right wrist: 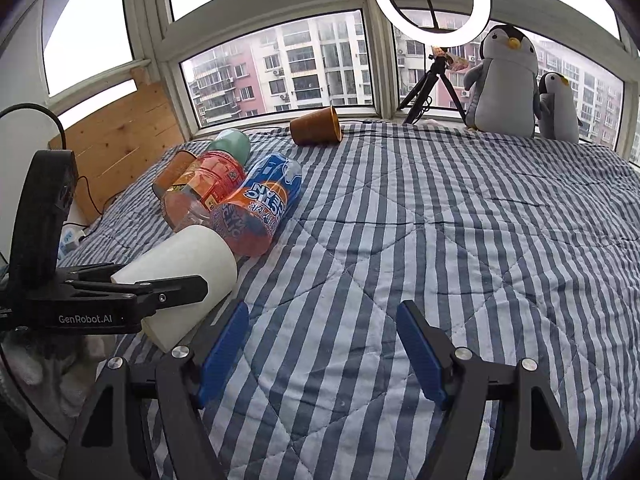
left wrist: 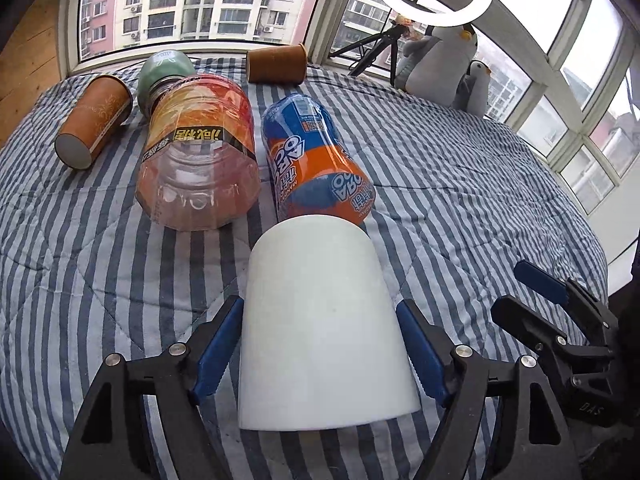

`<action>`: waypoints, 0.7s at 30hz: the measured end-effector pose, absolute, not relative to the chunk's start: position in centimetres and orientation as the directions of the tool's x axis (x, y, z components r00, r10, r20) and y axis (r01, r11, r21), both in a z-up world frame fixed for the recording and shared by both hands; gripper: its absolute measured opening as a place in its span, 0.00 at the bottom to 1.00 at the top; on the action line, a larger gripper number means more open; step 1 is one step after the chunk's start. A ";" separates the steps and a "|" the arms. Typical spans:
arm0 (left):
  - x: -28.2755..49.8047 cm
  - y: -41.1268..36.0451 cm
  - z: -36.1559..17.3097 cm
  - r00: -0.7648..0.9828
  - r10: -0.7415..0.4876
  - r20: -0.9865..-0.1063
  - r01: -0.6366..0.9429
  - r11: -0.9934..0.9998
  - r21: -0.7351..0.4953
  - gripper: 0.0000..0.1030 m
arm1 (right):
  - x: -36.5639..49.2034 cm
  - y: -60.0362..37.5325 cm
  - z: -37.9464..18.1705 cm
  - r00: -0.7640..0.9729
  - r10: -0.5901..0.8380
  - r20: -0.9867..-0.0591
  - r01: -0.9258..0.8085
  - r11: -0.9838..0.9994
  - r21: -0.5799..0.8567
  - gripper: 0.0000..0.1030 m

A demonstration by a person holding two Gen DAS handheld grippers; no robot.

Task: Flip cup upside down
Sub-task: 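Grasp the white cup with the left tool while the right tool releases it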

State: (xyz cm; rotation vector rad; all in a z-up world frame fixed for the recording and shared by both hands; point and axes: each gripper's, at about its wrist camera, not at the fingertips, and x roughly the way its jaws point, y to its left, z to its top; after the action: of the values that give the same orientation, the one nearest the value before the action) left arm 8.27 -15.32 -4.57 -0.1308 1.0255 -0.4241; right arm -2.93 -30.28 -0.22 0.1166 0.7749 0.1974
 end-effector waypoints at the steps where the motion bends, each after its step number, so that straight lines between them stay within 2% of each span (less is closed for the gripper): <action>1: 8.8 -15.2 -4.9 0.390 -0.423 -0.818 0.280 0.901 -0.333 0.78 | -2.9 -29.9 -0.2 0.700 0.216 -0.681 -0.136 0.976 0.169 0.71; 6: 11.3 -14.7 -4.5 0.210 -0.425 -0.880 0.295 0.886 -0.358 0.82 | -3.2 -29.8 0.1 0.711 0.211 -0.671 -0.128 0.977 0.171 0.71; 14: 13.6 -17.9 -3.4 0.120 -0.291 -0.949 0.393 0.892 -0.224 0.82 | -2.6 -31.2 0.1 0.726 0.182 -0.663 -0.084 0.981 0.177 0.71; 16: 14.2 -18.3 -3.6 0.103 -0.274 -0.956 0.383 0.898 -0.216 0.81 | -2.5 -31.5 0.1 0.728 0.179 -0.662 -0.079 0.981 0.179 0.71; 18: 14.5 -18.6 -3.6 0.100 -0.265 -0.959 0.389 0.898 -0.207 0.74 | -2.3 -31.5 -0.1 0.725 0.181 -0.664 -0.080 0.981 0.179 0.71; 21: 14.8 -19.0 -4.5 0.068 -0.254 -0.965 0.405 0.891 -0.207 0.74 | -2.2 -31.4 -0.3 0.719 0.186 -0.669 -0.090 0.980 0.176 0.71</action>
State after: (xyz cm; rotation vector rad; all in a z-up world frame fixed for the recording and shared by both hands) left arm 14.79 -18.97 -4.46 0.1290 1.4194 -0.4991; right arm -2.19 -31.40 -0.30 0.1344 0.7533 0.1534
